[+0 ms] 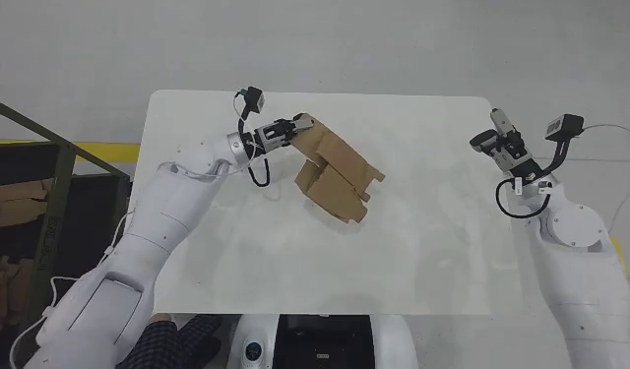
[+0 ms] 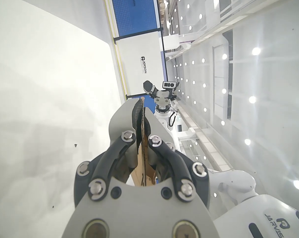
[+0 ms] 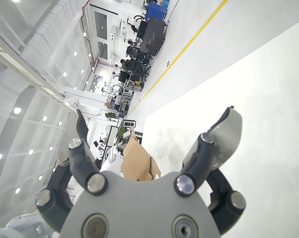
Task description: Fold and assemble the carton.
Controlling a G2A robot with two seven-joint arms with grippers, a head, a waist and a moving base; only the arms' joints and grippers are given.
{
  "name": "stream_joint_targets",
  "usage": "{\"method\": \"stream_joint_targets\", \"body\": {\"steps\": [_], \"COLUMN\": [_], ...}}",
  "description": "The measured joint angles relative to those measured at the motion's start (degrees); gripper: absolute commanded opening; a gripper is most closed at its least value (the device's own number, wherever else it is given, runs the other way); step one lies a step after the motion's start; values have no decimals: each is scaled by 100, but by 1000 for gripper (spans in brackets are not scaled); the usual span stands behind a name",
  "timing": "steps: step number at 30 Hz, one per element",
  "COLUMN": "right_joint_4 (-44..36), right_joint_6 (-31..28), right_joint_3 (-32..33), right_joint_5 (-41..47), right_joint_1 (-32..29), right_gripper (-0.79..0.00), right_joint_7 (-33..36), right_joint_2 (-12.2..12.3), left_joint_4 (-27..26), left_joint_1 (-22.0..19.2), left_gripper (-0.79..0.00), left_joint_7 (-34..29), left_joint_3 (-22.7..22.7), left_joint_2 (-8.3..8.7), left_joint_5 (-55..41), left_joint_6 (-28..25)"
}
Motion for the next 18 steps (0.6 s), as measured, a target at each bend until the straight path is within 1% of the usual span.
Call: {"method": "stream_joint_targets", "body": {"steps": [3,9,14,18], "right_joint_4": [0,0,0,0], "right_joint_6": [0,0,0,0], "right_joint_3": [0,0,0,0], "right_joint_5": [0,0,0,0], "right_joint_1": [0,0,0,0], "right_gripper": [0,0,0,0], "right_joint_7": [0,0,0,0], "right_joint_2": [0,0,0,0], "left_joint_4": [106,355,554,576], "left_joint_1": [-163,-450,-599,-608], "left_gripper": [-785,-785,-785,-785], "left_joint_7": [-69,-375,-496,-507], "left_joint_3": [221,508,581,583], "left_joint_2": [-120,-306,-404,-411], "left_joint_5": [-57,-172,-271,-285], "left_joint_6": [-2,-61,-135,-146]}}
